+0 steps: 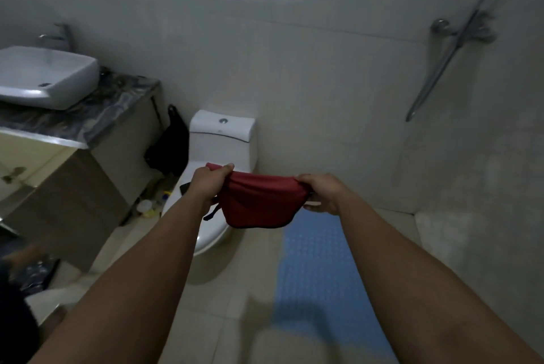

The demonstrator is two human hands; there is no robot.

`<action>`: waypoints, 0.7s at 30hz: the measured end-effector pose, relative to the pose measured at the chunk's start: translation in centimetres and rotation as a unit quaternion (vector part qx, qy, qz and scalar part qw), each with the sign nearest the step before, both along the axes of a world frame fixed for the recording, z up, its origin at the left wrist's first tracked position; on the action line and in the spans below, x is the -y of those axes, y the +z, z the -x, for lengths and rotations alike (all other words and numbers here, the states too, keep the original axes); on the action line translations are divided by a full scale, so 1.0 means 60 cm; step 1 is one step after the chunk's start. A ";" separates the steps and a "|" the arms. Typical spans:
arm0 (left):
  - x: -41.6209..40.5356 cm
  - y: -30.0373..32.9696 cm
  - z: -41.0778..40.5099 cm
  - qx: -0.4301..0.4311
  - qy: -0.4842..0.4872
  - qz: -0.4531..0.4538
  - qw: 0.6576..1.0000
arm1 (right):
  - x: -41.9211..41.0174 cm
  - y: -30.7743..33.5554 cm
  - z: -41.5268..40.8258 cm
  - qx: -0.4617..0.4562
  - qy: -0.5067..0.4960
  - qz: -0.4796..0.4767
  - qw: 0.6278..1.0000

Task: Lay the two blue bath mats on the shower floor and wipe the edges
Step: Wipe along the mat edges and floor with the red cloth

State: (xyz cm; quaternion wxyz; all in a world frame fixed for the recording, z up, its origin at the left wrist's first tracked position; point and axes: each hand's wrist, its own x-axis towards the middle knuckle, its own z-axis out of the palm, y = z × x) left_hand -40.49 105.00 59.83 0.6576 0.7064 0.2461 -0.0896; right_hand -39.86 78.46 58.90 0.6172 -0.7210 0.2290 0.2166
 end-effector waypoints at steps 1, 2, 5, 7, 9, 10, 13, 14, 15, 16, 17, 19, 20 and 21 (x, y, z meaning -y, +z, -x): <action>0.017 0.004 0.000 0.001 -0.009 -0.006 1.000 | 0.021 0.002 0.008 0.006 -0.008 -0.001 1.000; 0.033 0.007 -0.003 0.005 -0.015 -0.012 1.000 | 0.041 0.003 0.014 0.011 -0.018 -0.007 1.000; 0.095 0.018 -0.008 0.012 -0.037 -0.017 0.999 | 0.105 0.008 0.031 0.029 -0.024 0.001 0.999; 0.136 0.024 -0.006 0.016 -0.036 -0.014 0.999 | 0.142 0.008 0.037 0.039 -0.020 0.012 0.999; 0.172 0.027 -0.005 0.016 -0.041 -0.022 0.999 | 0.175 0.010 0.041 0.047 -0.026 0.019 0.998; 0.193 0.026 -0.004 0.014 -0.043 -0.029 0.999 | 0.196 0.010 0.043 0.044 -0.033 0.021 0.998; 0.237 0.020 -0.002 0.010 -0.055 -0.056 0.997 | 0.237 0.013 0.049 0.037 0.007 0.056 0.998; 0.254 0.017 -0.003 0.014 -0.064 -0.073 0.995 | 0.252 0.015 0.052 0.039 0.030 0.079 0.996; 0.276 0.016 -0.003 0.021 -0.077 -0.094 0.992 | 0.273 0.016 0.055 0.044 0.043 0.104 0.993; 0.296 0.014 -0.005 0.028 -0.090 -0.112 0.989 | 0.292 0.018 0.059 0.055 0.049 0.127 0.989; 0.311 0.016 -0.003 0.031 -0.102 -0.131 0.986 | 0.305 0.016 0.060 0.068 0.052 0.148 0.985; 0.339 0.011 -0.007 0.042 -0.120 -0.178 0.976 | 0.334 0.010 0.063 0.100 0.049 0.189 0.976; 0.350 0.008 -0.013 0.042 -0.125 -0.206 0.970 | 0.348 0.007 0.063 0.116 0.048 0.211 0.969; 0.360 0.008 -0.015 0.041 -0.129 -0.234 0.963 | 0.361 0.007 0.065 0.126 0.048 0.227 0.964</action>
